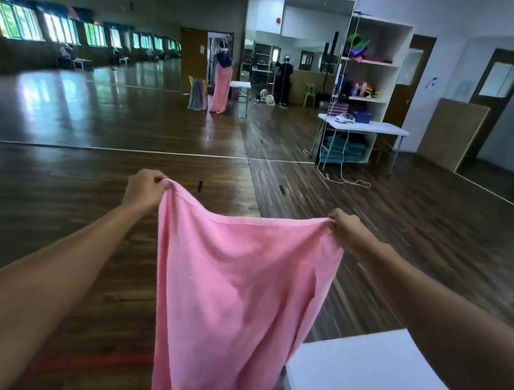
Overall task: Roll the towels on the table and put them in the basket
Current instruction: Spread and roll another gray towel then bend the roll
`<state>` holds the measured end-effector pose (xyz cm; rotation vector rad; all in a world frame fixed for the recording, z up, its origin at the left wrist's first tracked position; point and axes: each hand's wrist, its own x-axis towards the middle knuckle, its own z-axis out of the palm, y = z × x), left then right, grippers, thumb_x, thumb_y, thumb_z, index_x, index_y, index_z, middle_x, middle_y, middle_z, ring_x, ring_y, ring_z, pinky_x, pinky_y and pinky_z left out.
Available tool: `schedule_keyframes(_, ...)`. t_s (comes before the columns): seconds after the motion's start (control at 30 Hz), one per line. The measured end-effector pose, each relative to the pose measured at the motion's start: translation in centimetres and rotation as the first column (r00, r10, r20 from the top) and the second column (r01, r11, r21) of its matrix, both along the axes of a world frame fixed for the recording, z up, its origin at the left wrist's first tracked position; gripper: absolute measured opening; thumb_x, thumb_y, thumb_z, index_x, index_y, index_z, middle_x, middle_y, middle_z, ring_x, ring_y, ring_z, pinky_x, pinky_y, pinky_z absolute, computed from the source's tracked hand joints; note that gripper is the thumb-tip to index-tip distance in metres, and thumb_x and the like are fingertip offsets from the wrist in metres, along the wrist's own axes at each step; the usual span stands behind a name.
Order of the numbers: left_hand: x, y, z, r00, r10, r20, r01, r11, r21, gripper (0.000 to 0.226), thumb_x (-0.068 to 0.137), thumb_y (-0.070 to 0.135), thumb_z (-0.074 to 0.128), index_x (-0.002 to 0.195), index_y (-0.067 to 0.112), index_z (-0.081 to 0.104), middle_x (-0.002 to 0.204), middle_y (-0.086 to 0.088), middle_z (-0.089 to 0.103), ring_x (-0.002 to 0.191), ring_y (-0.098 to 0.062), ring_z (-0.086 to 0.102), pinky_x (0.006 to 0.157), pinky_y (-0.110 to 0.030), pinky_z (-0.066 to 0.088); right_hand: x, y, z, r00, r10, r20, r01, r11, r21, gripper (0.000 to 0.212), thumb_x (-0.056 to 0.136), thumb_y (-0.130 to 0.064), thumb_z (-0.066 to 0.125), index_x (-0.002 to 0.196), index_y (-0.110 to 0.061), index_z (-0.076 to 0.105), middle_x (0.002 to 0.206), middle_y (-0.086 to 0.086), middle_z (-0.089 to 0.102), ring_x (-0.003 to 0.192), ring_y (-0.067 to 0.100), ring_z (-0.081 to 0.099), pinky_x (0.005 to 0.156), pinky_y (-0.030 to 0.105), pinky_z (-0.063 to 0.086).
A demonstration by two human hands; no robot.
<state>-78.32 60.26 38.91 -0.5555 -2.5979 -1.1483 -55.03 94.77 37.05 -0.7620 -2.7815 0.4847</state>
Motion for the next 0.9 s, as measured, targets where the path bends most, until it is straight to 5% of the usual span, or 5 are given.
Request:
schedule_keyframes(0.23, -11.6, 6.8, -1.3, 0.996, 0.087, -0.014, -0.087, 0.994, -0.070, 0.020, 0.091, 0.014, 0.060, 0.102, 0.004, 0.073, 0.103, -0.020, 0.071, 0.099, -0.035, 0.064, 0.083, -0.040, 0.047, -5.9, 13.3, 0.5, 0.981, -0.138, 0.134, 0.099, 0.961, 0.259, 0.023, 0.093, -0.015, 0.046, 0.113, -0.013, 0.057, 0.111, 0.017, 0.061, 0.100, 0.037, 0.061, 0.075, 0.037, 0.047)
schedule_keyframes(0.47, -14.9, 14.8, 0.4, 0.981, 0.171, -0.090, -0.160, 0.980, 0.119, 0.022, 0.092, 0.015, 0.059, 0.106, 0.002, 0.072, 0.105, -0.021, 0.070, 0.098, -0.035, 0.065, 0.085, -0.041, 0.049, -7.9, 19.9, 2.8, 0.937, -0.206, -0.283, 0.242, 0.966, 0.096, 0.027, 0.076, 0.007, 0.053, 0.091, -0.009, 0.069, 0.092, 0.017, 0.069, 0.088, 0.036, 0.064, 0.073, 0.037, 0.051)
schedule_keyframes(0.67, -8.7, 16.6, -7.0, 0.997, 0.076, -0.013, -0.076, 0.997, -0.032, 0.022, 0.095, 0.021, 0.057, 0.107, 0.012, 0.072, 0.108, -0.015, 0.070, 0.100, -0.034, 0.063, 0.080, -0.036, 0.046, -1.5, 21.9, -4.1, 0.923, -0.353, -0.151, 0.356, 0.934, -0.001, 0.037, 0.081, 0.005, 0.049, 0.106, -0.014, 0.069, 0.099, 0.019, 0.069, 0.091, 0.038, 0.066, 0.081, 0.044, 0.055)
schedule_keyframes(0.9, 7.8, 15.0, -19.3, 0.969, -0.171, 0.179, 0.193, 0.975, -0.111, 0.014, 0.083, 0.002, 0.066, 0.092, 0.005, 0.076, 0.098, -0.014, 0.072, 0.096, -0.031, 0.066, 0.085, -0.035, 0.048, 15.6, 21.6, -15.4, 0.885, -0.464, -0.046, 0.460, 0.885, -0.067, 0.038, 0.072, 0.008, 0.052, 0.103, -0.008, 0.069, 0.104, 0.020, 0.066, 0.099, 0.042, 0.061, 0.083, 0.042, 0.049)
